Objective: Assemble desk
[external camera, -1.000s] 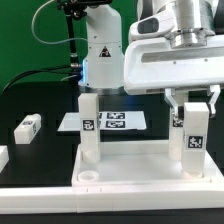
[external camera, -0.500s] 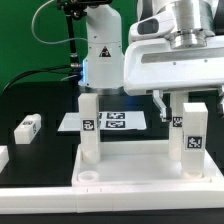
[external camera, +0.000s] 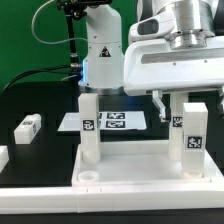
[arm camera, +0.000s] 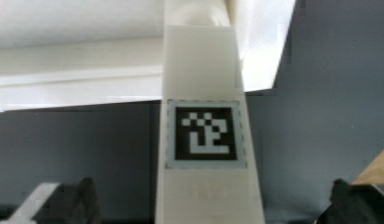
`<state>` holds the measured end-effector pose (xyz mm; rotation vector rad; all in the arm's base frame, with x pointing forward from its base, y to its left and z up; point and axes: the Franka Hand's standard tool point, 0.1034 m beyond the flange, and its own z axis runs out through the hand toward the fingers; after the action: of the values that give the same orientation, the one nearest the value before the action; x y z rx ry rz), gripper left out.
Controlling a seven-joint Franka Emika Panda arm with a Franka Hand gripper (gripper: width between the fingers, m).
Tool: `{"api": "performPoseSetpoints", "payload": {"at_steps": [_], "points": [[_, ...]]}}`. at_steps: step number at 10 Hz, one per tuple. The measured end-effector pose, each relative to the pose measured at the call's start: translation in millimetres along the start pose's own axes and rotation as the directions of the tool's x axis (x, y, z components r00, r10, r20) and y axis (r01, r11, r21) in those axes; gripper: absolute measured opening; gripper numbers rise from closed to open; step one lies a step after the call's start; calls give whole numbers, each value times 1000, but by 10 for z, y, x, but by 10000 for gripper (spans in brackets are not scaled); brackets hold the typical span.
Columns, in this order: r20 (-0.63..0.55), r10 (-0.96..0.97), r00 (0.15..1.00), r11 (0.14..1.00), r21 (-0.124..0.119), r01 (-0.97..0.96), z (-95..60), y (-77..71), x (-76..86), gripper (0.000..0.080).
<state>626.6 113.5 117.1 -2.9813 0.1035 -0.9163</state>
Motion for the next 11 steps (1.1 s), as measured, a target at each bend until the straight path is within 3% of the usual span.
{"api": "performPoseSetpoints", "payload": {"at_steps": [2, 3, 5, 7, 11], "points": [[23, 8, 1000, 1000, 17, -8, -241, 15, 252, 649], [65, 13, 998, 1000, 14, -14, -247, 58, 273, 649], [125, 30, 992, 999, 7, -31, -195, 113, 366, 649], [308, 49, 950, 999, -1, -51, -179, 132, 454, 649], [551, 78, 831, 997, -44, -65, -23, 243, 395, 649]]}}
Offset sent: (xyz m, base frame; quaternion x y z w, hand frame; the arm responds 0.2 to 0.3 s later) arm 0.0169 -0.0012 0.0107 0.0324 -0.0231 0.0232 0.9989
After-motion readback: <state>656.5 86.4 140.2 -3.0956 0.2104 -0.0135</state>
